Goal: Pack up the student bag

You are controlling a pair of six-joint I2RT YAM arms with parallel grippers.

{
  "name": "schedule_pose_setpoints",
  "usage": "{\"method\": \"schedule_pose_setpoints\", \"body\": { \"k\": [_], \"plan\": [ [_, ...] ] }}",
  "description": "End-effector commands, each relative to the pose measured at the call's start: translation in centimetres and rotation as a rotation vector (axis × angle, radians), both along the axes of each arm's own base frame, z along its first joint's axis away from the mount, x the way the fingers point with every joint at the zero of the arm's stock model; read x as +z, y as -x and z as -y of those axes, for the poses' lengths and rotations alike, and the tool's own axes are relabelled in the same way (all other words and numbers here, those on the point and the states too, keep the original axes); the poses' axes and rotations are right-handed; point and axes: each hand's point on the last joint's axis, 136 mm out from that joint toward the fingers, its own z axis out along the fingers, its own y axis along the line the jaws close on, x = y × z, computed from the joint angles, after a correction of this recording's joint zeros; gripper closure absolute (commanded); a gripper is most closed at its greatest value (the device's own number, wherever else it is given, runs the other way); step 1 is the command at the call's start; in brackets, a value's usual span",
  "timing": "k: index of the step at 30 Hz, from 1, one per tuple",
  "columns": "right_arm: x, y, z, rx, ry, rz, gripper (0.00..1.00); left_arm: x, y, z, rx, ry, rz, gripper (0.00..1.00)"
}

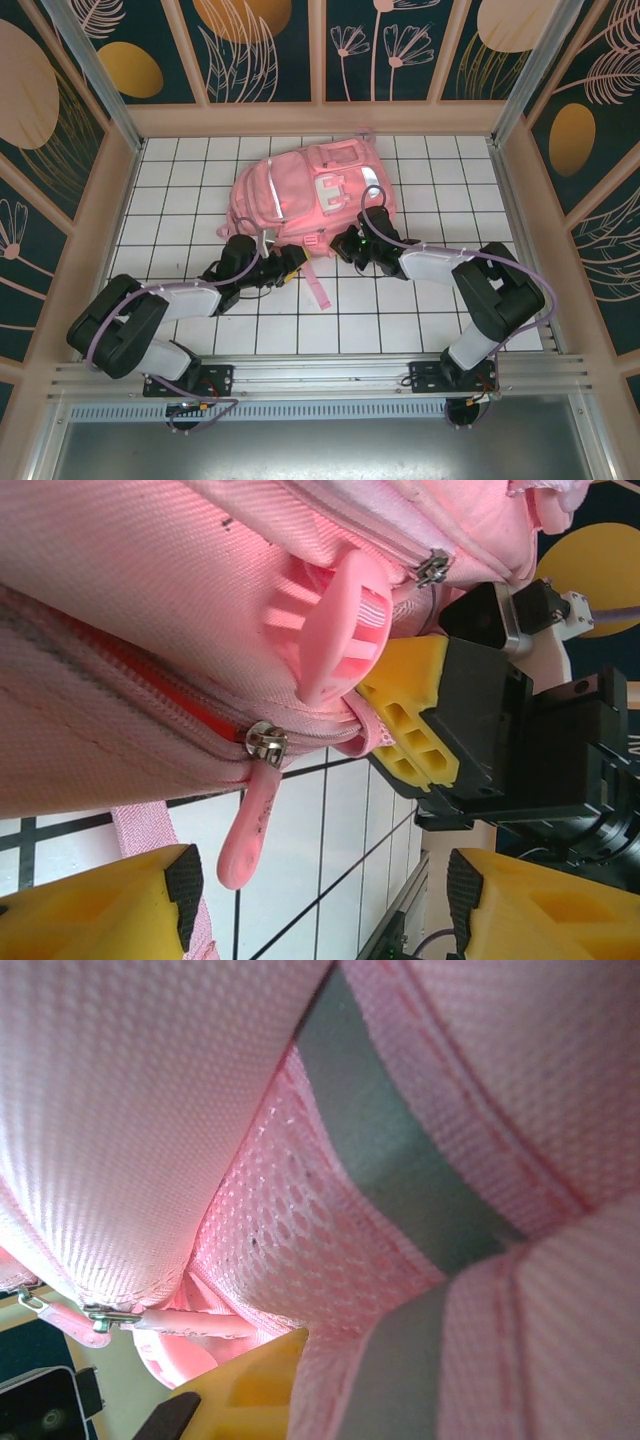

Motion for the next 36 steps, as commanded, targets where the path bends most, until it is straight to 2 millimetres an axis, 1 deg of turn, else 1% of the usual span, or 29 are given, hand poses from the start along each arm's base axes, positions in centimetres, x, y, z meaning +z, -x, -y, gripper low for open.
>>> {"method": "schedule_pose_setpoints", "body": {
  "k": [1,8,16,24,30,36],
  "plan": [
    [2.0,0.1,-2.2,0.069,-0.089,0.02,1.0,0.3,-0.2,0.3,-0.009,0.027,0.006,0.33],
    [1.9,0.1,-2.5,0.075,-0.093,0.016,1.0,1.0,-0.7,0.7,-0.009,0.046,0.025,0.37],
    [2.0,0.1,-2.6,0.077,-0.099,0.014,1.0,0.3,-0.8,0.9,0.006,0.099,-0.011,0.38],
    [1.6,0.2,-2.7,0.078,-0.102,0.006,1.0,0.7,-0.8,0.7,0.028,0.153,-0.012,0.46],
    [1.7,0.2,-2.9,0.081,-0.102,0.009,1.0,0.1,-0.7,0.5,0.045,0.155,-0.031,0.57],
    [1.7,0.4,-3.0,0.082,-0.101,0.007,1.0,-0.5,-0.8,0.6,0.048,0.156,-0.049,0.62]
  ]
}}
